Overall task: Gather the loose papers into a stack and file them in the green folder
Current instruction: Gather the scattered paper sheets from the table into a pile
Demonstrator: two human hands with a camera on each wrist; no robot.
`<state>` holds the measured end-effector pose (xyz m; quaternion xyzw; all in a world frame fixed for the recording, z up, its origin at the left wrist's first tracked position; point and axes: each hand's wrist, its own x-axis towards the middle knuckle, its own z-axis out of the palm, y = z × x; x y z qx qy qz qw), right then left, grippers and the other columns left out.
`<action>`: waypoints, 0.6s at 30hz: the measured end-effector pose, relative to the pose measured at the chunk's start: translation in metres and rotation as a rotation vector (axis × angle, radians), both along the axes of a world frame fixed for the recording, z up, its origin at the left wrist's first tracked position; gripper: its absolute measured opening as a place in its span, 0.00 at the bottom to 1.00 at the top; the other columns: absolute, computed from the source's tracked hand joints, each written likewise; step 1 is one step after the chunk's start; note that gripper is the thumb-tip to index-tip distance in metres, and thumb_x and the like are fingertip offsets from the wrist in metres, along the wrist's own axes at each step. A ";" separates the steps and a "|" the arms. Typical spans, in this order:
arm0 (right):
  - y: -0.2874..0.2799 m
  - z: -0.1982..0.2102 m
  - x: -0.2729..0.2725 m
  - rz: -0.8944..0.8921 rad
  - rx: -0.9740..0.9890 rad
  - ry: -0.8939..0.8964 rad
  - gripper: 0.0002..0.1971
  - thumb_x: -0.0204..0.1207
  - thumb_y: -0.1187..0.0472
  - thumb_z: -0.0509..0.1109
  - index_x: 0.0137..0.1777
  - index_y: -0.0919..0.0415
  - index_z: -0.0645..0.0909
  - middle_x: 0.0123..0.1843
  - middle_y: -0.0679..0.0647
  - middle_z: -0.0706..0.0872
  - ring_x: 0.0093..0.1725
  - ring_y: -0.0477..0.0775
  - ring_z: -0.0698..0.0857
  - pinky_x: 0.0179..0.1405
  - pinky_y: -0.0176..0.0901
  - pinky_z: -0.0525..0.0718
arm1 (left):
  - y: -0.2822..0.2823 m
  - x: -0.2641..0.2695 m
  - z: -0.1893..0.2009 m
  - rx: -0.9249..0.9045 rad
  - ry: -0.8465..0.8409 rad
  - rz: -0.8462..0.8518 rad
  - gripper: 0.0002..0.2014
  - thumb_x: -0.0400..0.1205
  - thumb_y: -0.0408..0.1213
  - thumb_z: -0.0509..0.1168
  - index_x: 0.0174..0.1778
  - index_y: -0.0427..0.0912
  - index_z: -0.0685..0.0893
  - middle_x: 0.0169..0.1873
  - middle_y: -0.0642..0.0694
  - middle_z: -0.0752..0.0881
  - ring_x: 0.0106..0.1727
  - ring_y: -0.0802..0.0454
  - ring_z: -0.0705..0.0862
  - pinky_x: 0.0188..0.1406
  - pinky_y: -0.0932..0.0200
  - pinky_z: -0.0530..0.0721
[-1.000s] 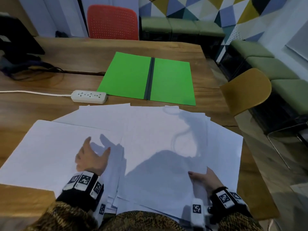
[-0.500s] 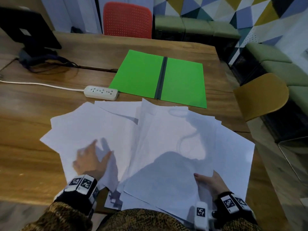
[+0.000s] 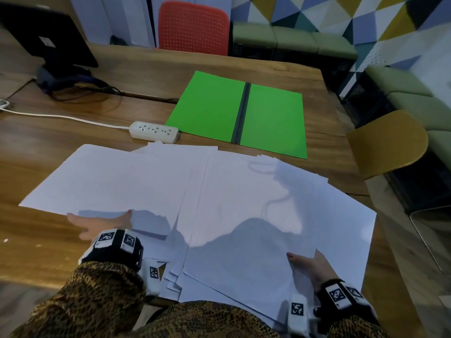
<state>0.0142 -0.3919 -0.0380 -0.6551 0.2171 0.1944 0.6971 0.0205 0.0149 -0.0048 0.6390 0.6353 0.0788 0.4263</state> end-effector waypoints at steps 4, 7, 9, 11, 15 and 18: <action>-0.001 -0.002 0.002 -0.002 0.003 0.014 0.17 0.70 0.79 0.68 0.60 0.77 0.79 0.33 0.54 0.93 0.33 0.54 0.91 0.26 0.38 0.87 | 0.008 -0.008 -0.003 -0.275 0.067 -0.360 0.38 0.70 0.41 0.74 0.74 0.32 0.67 0.68 0.33 0.77 0.58 0.41 0.79 0.55 0.58 0.74; -0.002 -0.005 0.003 -0.008 -0.011 0.014 0.17 0.69 0.78 0.70 0.59 0.76 0.79 0.34 0.54 0.92 0.34 0.53 0.91 0.27 0.37 0.87 | -0.006 -0.003 0.010 -0.359 0.049 -0.273 0.36 0.67 0.49 0.75 0.62 0.25 0.77 0.58 0.29 0.83 0.53 0.35 0.82 0.57 0.48 0.79; -0.002 -0.007 0.003 -0.007 -0.029 0.017 0.18 0.68 0.77 0.72 0.59 0.75 0.80 0.37 0.54 0.92 0.34 0.51 0.91 0.29 0.37 0.88 | -0.018 0.003 0.020 -0.259 0.041 -0.318 0.32 0.71 0.42 0.73 0.63 0.22 0.75 0.62 0.26 0.81 0.56 0.33 0.82 0.54 0.48 0.77; -0.003 -0.009 0.004 -0.002 -0.045 0.020 0.21 0.65 0.74 0.75 0.60 0.74 0.80 0.44 0.59 0.92 0.37 0.54 0.91 0.33 0.39 0.89 | -0.027 0.005 0.029 -0.111 0.006 -0.349 0.26 0.73 0.36 0.72 0.60 0.21 0.76 0.60 0.25 0.82 0.59 0.32 0.82 0.52 0.48 0.77; -0.002 -0.006 0.004 0.020 -0.037 0.016 0.26 0.60 0.71 0.80 0.59 0.74 0.80 0.46 0.61 0.91 0.44 0.62 0.90 0.38 0.43 0.90 | -0.042 0.009 0.050 0.076 -0.309 -0.497 0.16 0.72 0.32 0.71 0.52 0.25 0.82 0.54 0.28 0.86 0.53 0.38 0.85 0.49 0.53 0.78; 0.000 -0.003 0.004 0.016 -0.028 0.024 0.32 0.48 0.65 0.85 0.55 0.72 0.82 0.38 0.57 0.92 0.36 0.56 0.90 0.29 0.38 0.87 | -0.060 0.016 0.081 0.132 -0.498 -0.655 0.11 0.72 0.33 0.72 0.44 0.29 0.83 0.43 0.33 0.89 0.45 0.42 0.87 0.46 0.53 0.84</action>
